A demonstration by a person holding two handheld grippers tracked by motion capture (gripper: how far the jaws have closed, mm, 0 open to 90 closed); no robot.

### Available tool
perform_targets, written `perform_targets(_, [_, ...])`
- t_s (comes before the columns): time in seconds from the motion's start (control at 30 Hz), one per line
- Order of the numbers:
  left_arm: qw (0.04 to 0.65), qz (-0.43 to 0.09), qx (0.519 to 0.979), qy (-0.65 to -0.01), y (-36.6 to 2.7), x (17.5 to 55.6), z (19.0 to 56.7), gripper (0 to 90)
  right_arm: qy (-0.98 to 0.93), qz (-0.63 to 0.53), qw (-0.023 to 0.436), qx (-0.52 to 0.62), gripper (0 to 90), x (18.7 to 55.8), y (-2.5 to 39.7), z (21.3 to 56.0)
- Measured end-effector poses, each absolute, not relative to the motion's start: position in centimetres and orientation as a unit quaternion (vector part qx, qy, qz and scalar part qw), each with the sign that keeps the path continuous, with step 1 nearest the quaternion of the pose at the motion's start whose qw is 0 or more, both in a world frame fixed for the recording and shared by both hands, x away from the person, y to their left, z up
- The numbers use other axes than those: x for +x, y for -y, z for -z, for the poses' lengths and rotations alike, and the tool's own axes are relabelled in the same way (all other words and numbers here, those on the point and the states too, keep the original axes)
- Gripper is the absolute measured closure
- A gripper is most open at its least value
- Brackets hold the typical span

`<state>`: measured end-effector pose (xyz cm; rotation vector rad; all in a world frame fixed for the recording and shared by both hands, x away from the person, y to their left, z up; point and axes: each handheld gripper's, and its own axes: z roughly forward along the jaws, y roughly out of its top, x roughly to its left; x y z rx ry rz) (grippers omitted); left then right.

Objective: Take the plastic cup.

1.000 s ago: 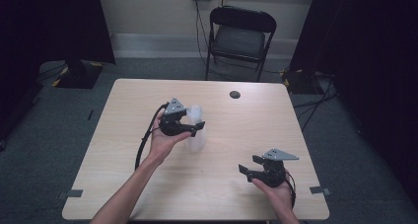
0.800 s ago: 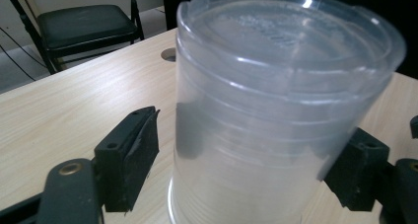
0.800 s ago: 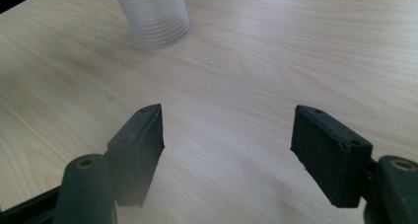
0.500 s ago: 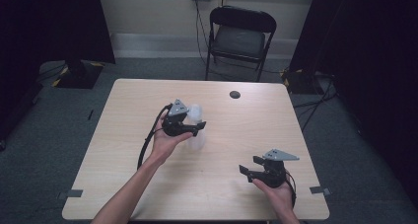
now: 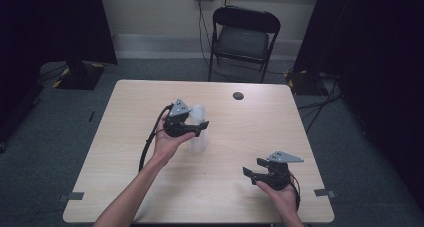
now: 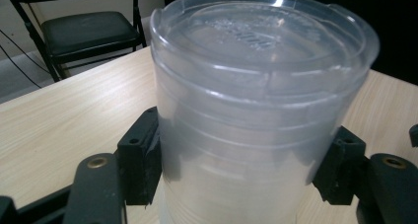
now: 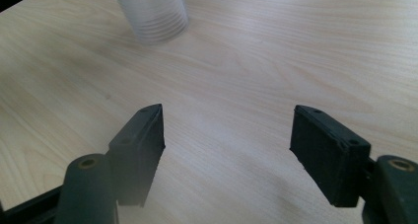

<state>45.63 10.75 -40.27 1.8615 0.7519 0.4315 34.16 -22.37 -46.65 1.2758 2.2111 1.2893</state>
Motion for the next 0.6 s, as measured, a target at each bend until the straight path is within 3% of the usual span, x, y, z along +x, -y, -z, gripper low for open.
perform_targets(0.6, [0.522,-0.187,0.771,-0.312,-10.85,45.39,39.29,33.3,-0.764,-0.448,0.139,0.443,29.1,34.11,22.42,46.61])
